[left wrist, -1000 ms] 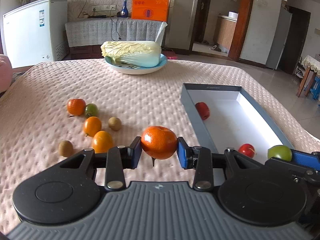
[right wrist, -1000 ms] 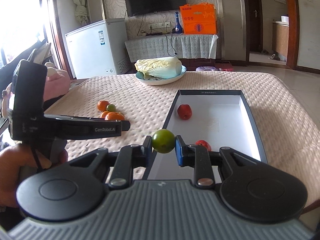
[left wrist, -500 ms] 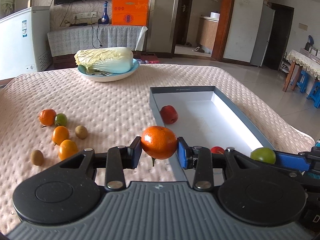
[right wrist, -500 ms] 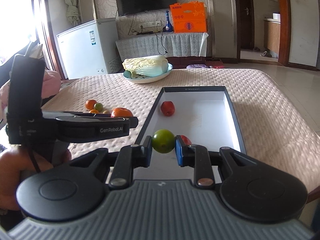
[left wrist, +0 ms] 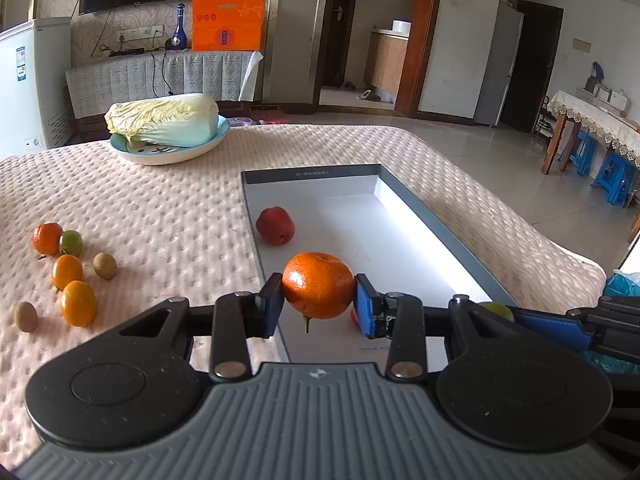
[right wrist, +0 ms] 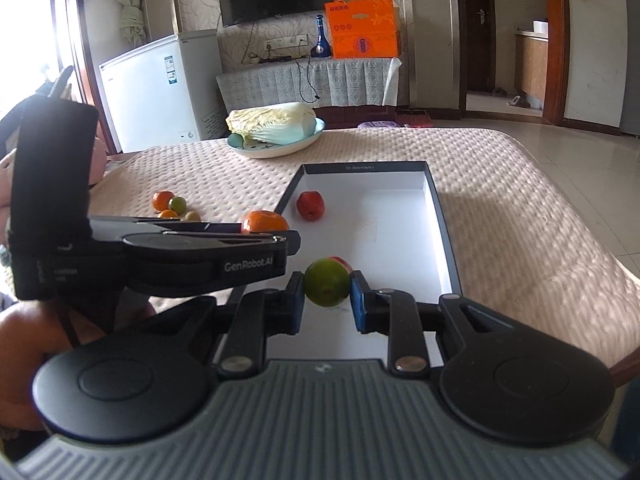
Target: Organize fruits
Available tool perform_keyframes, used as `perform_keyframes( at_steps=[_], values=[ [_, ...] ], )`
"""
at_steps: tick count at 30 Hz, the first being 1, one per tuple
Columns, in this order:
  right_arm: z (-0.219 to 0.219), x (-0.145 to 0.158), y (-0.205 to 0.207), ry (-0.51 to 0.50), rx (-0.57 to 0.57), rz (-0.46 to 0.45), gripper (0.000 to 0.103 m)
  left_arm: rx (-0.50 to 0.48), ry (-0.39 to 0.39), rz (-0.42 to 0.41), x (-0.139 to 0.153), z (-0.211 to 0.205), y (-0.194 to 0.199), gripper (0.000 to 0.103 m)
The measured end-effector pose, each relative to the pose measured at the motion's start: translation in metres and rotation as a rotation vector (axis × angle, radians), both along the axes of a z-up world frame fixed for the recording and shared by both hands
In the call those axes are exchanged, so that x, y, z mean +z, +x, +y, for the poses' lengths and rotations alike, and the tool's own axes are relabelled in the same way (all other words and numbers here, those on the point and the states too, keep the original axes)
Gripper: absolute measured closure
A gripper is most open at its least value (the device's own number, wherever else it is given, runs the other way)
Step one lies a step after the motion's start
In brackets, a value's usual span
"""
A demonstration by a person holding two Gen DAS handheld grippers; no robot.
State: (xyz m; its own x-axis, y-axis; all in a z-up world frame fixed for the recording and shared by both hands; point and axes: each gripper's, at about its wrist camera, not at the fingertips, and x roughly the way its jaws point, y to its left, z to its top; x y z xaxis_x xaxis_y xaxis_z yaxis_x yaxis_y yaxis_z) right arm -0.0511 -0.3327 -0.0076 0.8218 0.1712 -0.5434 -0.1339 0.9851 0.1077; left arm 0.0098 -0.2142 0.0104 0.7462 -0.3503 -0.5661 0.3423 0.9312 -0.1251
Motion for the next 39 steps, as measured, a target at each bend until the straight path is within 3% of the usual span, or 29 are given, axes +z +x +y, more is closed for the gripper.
perform_keyframes(
  at_steps=[14, 19, 21, 23, 26, 32, 39],
  values=[
    [-0.009, -0.008, 0.001, -0.030, -0.037, 0.047, 0.076, -0.022, -0.008, 0.061, -0.016, -0.020, 0.010, 0.060],
    [-0.013, -0.011, 0.002, -0.050, -0.066, 0.062, 0.076, -0.038, 0.023, 0.038, -0.016, -0.027, 0.008, 0.059],
    [-0.014, -0.011, 0.004, -0.045, -0.077, 0.066, 0.076, -0.045, 0.007, 0.050, -0.016, -0.025, 0.008, 0.054],
    [-0.015, -0.012, 0.005, -0.043, -0.088, 0.067, 0.076, -0.044, -0.004, 0.047, -0.014, -0.022, 0.007, 0.042],
    [-0.014, -0.013, 0.008, -0.038, -0.104, 0.068, 0.076, -0.038, -0.015, 0.028, -0.011, -0.016, 0.005, 0.036],
    [-0.008, -0.018, 0.018, -0.022, -0.115, 0.085, 0.076, -0.013, -0.071, 0.001, 0.000, 0.002, 0.003, 0.036],
    [0.000, -0.022, 0.041, -0.025, -0.142, 0.087, 0.076, 0.013, -0.084, -0.023, 0.009, 0.021, 0.000, 0.036]
  ],
)
